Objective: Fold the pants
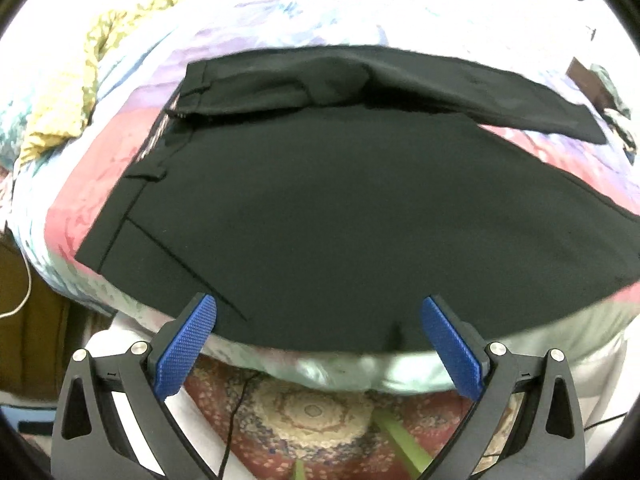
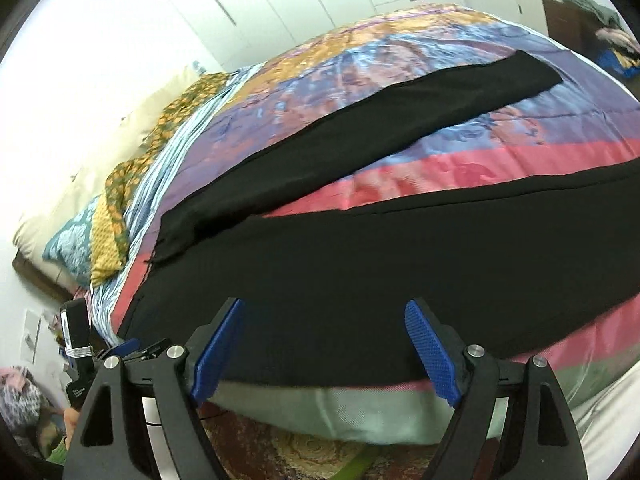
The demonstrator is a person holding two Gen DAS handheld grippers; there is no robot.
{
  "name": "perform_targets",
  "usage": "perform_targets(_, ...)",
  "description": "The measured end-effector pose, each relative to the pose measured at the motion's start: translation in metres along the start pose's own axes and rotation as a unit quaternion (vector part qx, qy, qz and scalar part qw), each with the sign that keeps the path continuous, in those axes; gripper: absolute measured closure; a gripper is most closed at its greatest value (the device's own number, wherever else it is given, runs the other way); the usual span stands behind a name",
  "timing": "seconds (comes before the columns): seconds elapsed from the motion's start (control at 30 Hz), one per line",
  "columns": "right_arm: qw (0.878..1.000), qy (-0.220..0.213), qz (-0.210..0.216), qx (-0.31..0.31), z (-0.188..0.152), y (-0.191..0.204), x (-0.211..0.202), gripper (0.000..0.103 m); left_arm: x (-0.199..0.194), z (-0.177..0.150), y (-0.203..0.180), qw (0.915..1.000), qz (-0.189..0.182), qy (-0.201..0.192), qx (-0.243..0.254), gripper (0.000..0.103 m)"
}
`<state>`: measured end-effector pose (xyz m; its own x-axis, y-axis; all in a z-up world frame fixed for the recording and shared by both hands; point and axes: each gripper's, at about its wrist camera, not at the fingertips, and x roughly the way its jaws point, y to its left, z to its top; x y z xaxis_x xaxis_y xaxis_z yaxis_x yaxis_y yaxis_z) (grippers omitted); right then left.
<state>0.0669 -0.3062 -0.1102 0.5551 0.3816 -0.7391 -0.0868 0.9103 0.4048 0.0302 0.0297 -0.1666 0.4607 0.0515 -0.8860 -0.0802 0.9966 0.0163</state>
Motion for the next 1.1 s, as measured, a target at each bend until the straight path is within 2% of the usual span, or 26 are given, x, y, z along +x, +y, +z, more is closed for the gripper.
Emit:
perform_targets(0.17, 1.000, -0.026, 0.002, -0.018, -0.003, 0.015, -0.029, 0.021, -0.050, 0.005, -0.003, 0.9983, -0.021, -0.052, 0.017, 0.001)
perform_targets(0.27, 0.996, -0.066, -0.004, -0.059, 0.007, 0.029, -0.065, 0.021, -0.095, 0.015, -0.007, 0.9938, -0.037, -0.098, 0.035, 0.001)
perform_targets(0.37, 0.986, -0.117, -0.023, -0.118, 0.022, 0.047, -0.107, 0.015, -0.140, 0.025, -0.015, 0.9872, -0.053, -0.142, 0.049, 0.001)
perform_targets(0.47, 0.971, -0.166, -0.042, -0.170, 0.034, 0.065, -0.144, 0.010, -0.178, 0.032, -0.027, 0.9814, -0.084, -0.160, 0.064, 0.001)
perform_targets(0.57, 0.963, -0.193, -0.039, -0.186, 0.040, 0.073, -0.165, 0.009, -0.206, 0.045, -0.038, 0.9746, -0.128, -0.169, 0.073, 0.001)
perform_targets(0.63, 0.961, -0.206, -0.028, -0.181, 0.040, 0.076, -0.172, 0.006, -0.213, 0.055, -0.042, 0.9710, -0.142, -0.179, 0.071, 0.001)
perform_targets(0.7, 0.964, -0.203, -0.016, -0.169, 0.040, 0.076, -0.170, 0.005, -0.209, 0.062, -0.044, 0.9714, -0.136, -0.184, 0.064, 0.001)
perform_targets(0.8, 0.972, -0.170, -0.001, -0.164, 0.039, 0.078, -0.151, 0.005, -0.178, 0.064, -0.039, 0.9771, -0.130, -0.164, 0.040, 0.001)
perform_targets(0.97, 0.984, -0.098, -0.005, -0.148, 0.037, 0.069, -0.107, 0.005, -0.088, 0.058, -0.028, 0.9937, -0.076, -0.080, 0.014, 0.001)
perform_targets(1.03, 0.989, -0.072, -0.005, -0.128, 0.035, 0.059, -0.089, 0.005, -0.050, 0.059, -0.020, 0.9967, -0.071, -0.039, 0.003, 0.001)
perform_targets(1.1, 0.992, -0.056, -0.015, -0.116, 0.034, 0.051, -0.073, 0.005, -0.027, 0.066, -0.014, 0.9979, -0.062, -0.020, -0.002, 0.001)
